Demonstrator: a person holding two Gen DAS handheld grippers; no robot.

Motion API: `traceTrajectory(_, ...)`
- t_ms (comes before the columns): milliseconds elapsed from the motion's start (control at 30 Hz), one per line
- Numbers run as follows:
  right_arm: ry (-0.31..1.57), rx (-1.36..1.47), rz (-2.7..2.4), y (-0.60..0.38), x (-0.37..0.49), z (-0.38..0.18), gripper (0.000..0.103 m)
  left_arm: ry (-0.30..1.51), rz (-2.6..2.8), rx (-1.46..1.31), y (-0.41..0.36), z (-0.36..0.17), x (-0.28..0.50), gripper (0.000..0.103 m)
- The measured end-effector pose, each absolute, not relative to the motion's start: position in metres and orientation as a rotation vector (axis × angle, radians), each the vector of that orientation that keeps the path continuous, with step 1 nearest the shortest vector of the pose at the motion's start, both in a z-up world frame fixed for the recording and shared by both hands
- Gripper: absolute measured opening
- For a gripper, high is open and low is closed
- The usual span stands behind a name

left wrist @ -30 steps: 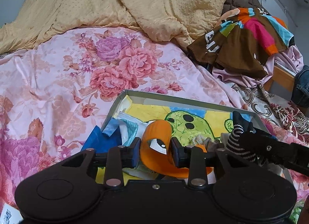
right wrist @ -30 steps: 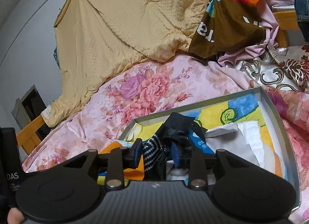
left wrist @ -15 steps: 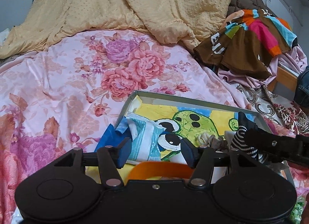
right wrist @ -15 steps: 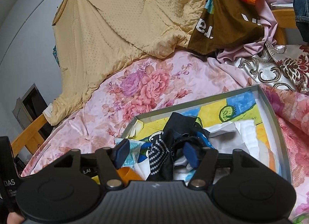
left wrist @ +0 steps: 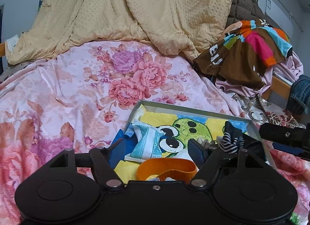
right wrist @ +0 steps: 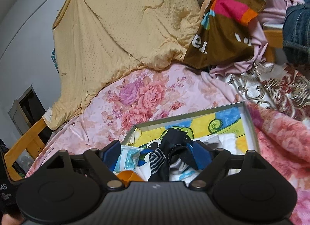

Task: Organize soft objects
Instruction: 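Open both tools to release the orange piece and sock into the tray, then raise both open tools out of the tray and back from it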

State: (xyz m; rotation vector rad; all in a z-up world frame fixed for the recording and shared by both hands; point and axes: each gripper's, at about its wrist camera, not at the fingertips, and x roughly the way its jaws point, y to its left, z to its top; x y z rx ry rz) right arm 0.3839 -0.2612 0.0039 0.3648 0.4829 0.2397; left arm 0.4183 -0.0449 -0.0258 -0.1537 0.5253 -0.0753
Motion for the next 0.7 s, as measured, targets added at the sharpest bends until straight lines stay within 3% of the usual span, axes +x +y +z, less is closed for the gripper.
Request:
traceTrajectory(233, 0.497, 0.344, 0.205, -0.256, 0.347, 0.016, 0.097, 0.497, -0.085, -0.177, -0.040, 0.000, 0.387, 0.084)
traceTrajectory(700, 0.430, 0.225, 0.152, -0.236, 0.264, 0.044, 0.103, 0.471, -0.138, -0.163, -0.025, 0.030, 0.302, 0.097)
